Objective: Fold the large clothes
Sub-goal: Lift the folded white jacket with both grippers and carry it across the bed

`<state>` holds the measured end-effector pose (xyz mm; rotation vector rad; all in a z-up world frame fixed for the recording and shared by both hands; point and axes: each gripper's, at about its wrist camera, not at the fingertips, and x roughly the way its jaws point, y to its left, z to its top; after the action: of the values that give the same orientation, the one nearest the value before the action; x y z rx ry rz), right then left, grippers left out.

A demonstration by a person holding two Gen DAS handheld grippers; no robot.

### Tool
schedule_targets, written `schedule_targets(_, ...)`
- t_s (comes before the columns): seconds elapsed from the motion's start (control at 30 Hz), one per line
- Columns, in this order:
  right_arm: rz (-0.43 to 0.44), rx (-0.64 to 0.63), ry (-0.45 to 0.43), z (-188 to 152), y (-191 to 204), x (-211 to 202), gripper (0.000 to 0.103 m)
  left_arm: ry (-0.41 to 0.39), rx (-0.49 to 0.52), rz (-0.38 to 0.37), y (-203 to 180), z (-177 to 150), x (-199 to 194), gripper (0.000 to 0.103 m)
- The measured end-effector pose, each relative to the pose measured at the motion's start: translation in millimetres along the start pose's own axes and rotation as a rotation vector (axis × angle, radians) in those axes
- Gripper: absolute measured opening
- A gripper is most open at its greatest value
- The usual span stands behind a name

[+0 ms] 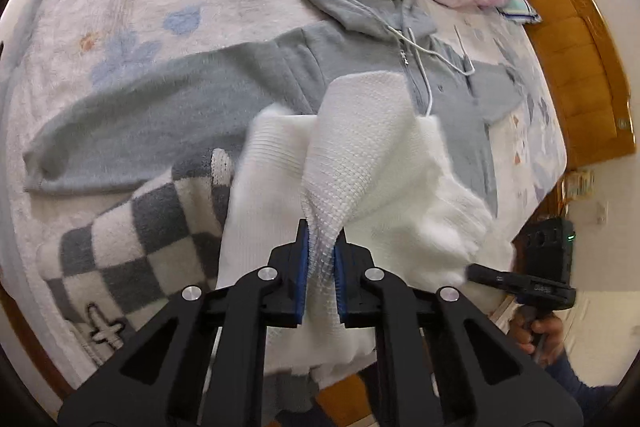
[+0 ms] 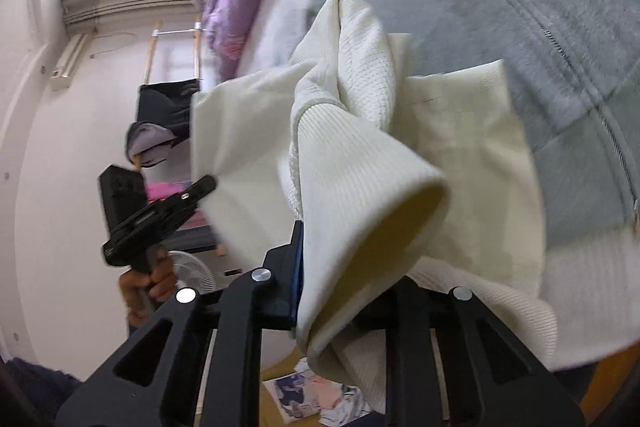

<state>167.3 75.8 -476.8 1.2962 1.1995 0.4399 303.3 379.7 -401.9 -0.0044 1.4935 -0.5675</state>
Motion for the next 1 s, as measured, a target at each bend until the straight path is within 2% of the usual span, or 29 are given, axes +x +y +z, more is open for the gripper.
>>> schedule_targets(0.07, -0.019, -0.002, -0.013, -5, 9, -7, 0.017, 0.02, 0.029, 0.015, 0, 0, 4, 0.011)
schedule_targets(0.2, -0.109, 0.018, -0.061, -4, 1, -2, 0.017, 0.07, -0.023, 0.01, 24, 6, 38, 0.013)
schedule_targets(0.27, -0.154, 0.036, -0.1, 3, -16, -4, 0.017, 0.074, -0.02, 0.048, 25, 7, 54, 0.037)
schedule_targets(0.3, -0.166, 0.06, -0.104, 5, -25, -5, 0.017, 0.092, -0.02, 0.07, 24, 7, 64, 0.072)
schedule_targets(0.33, -0.191, 0.085, -0.11, 8, -39, -6, 0.017, 0.098, -0.018, 0.088, 24, 7, 70, 0.08)
schedule_targets(0.4, -0.227, 0.106, -0.098, 9, -61, -5, 0.017, 0.123, 0.008, 0.072, 23, 5, 88, 0.082)
schedule_targets(0.53, -0.209, 0.122, -0.083, 12, -84, -3, 0.017, 0.154, 0.025, 0.097, 28, 3, 110, 0.089)
schedule_targets(0.6, -0.23, 0.104, -0.076, 15, -80, 0, 0.017, 0.153, 0.016, 0.079, 33, 4, 112, 0.088)
schedule_targets(0.67, -0.238, 0.108, -0.071, 18, -79, 3, 0.017, 0.146, 0.011, 0.066, 36, 4, 113, 0.078)
schedule_targets(0.73, -0.229, 0.12, -0.064, 19, -82, 6, 0.017, 0.134, 0.02, 0.059, 37, 1, 112, 0.05)
schedule_targets(0.77, -0.226, 0.124, -0.064, 18, -80, 6, 0.017, 0.124, 0.029, 0.056, 35, -1, 108, 0.044)
schedule_targets(0.8, -0.227, 0.126, -0.061, 18, -77, 7, 0.017, 0.119, 0.044, 0.043, 32, -2, 102, 0.027)
schedule_targets(0.87, -0.216, 0.139, -0.055, 16, -67, 9, 0.017, 0.102, 0.05, -0.021, 25, -4, 86, 0.023)
schedule_targets(0.93, -0.172, 0.151, -0.048, 9, -54, 8, 0.017, 0.098, 0.065, -0.009, 16, -7, 75, 0.021)
schedule_targets(1.0, -0.151, 0.159, -0.037, 0, -42, 6, 0.017, 0.107, 0.032, -0.046, 16, -11, 64, 0.021)
